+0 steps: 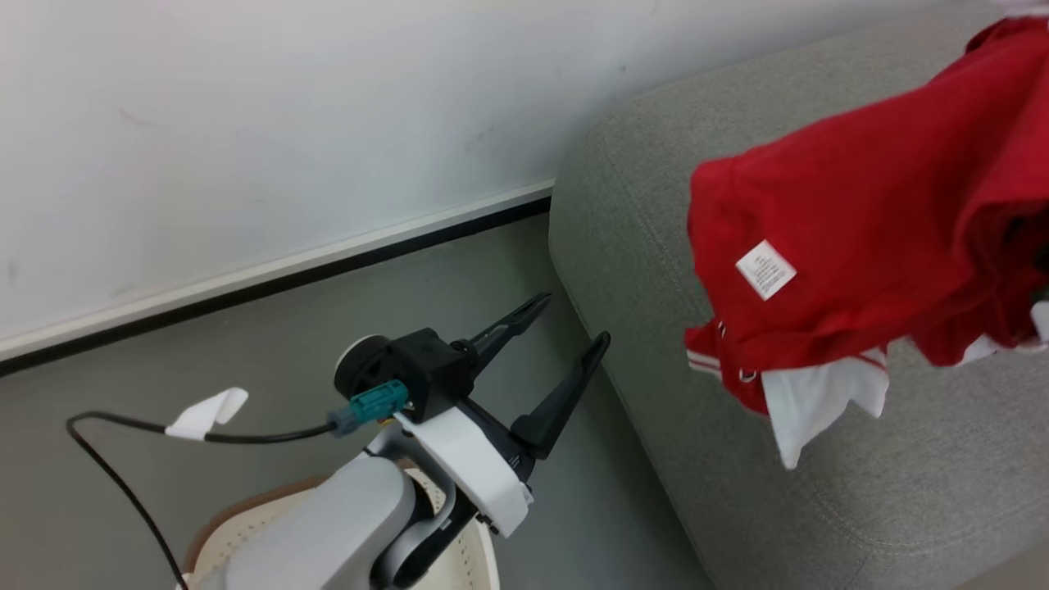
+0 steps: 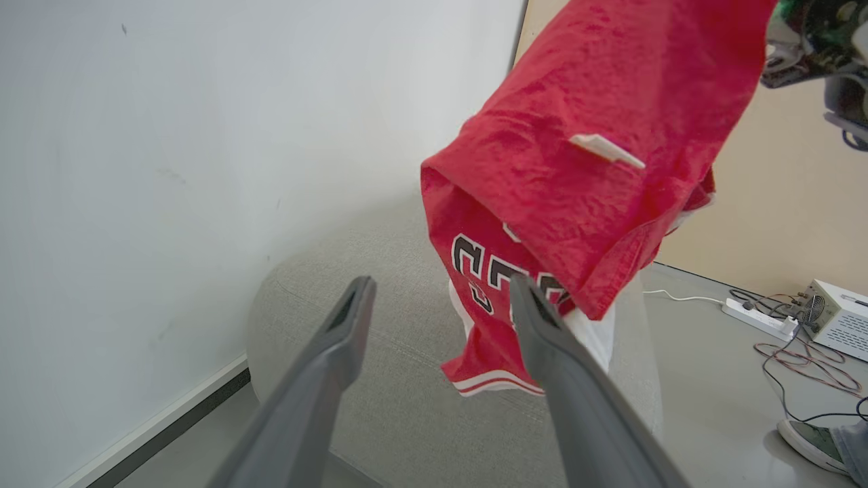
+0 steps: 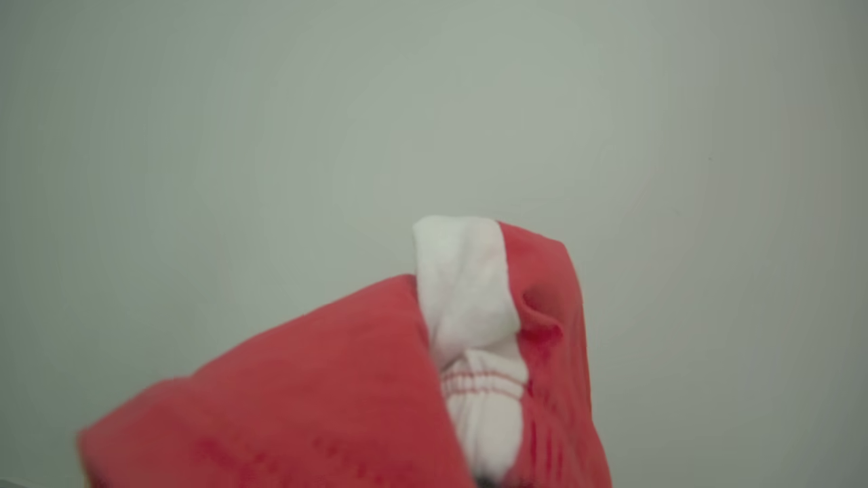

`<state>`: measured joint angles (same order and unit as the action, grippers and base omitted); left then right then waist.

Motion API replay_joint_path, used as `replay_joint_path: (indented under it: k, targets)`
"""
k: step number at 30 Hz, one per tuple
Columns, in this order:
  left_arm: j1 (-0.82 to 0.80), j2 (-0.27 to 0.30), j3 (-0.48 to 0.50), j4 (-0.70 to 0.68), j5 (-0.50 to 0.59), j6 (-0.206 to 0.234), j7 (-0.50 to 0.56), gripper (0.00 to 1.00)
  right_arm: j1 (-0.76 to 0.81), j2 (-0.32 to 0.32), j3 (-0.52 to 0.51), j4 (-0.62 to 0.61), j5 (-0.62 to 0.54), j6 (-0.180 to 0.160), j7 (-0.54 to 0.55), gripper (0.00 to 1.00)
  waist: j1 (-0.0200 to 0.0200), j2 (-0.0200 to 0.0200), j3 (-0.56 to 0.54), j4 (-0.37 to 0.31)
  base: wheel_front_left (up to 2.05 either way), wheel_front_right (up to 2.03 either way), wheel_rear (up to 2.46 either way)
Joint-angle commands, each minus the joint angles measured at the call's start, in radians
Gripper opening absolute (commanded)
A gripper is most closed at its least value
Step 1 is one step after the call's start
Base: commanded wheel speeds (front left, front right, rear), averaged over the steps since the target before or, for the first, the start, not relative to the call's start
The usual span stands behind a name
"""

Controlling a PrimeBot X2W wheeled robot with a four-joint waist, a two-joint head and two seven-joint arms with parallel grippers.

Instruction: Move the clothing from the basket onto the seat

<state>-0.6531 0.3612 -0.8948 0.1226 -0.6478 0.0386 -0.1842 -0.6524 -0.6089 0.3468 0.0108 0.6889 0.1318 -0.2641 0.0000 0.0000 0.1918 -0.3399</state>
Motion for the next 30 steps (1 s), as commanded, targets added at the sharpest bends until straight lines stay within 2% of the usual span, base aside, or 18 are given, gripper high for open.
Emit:
replay_joint_path:
  k: [1,2,10,16,21,30]
  targets:
    - [-0.017,0.005,-0.002,-0.006,0.009,-0.002,0.005,1.0,-0.045,-0.03,-0.016,0.011,0.029,-0.002,0.0,0.0,0.0,0.0,0.042,0.021,0.0,0.0,0.0]
    - [-0.017,0.005,-0.002,-0.006,0.009,-0.002,0.005,1.0,-0.045,-0.03,-0.016,0.011,0.029,-0.002,0.0,0.0,0.0,0.0,0.042,0.021,0.0,0.0,0.0]
    - [-0.071,0.024,0.001,-0.028,0.032,-0.007,0.021,1.0,-0.212,-0.178,-0.067,0.07,0.131,-0.002,0.0,0.0,0.0,0.0,0.179,0.082,0.0,0.0,0.0]
    - [-0.106,0.037,0.004,-0.052,0.052,-0.005,0.034,1.0,-0.274,-0.263,-0.133,0.14,0.195,-0.002,0.0,0.0,0.0,0.0,0.273,0.12,0.0,0.0,0.0]
    - [-0.129,0.044,0.012,-0.066,0.055,0.003,0.04,1.0,-0.265,-0.284,-0.159,0.195,0.211,-0.002,0.0,0.0,0.0,0.0,0.34,0.142,0.0,0.0,0.0]
    - [-0.166,0.047,0.01,-0.085,0.072,0.01,0.046,1.0,-0.247,-0.297,-0.113,0.333,0.236,-0.002,0.014,0.0,0.0,0.0,0.439,0.175,0.0,0.0,0.0]
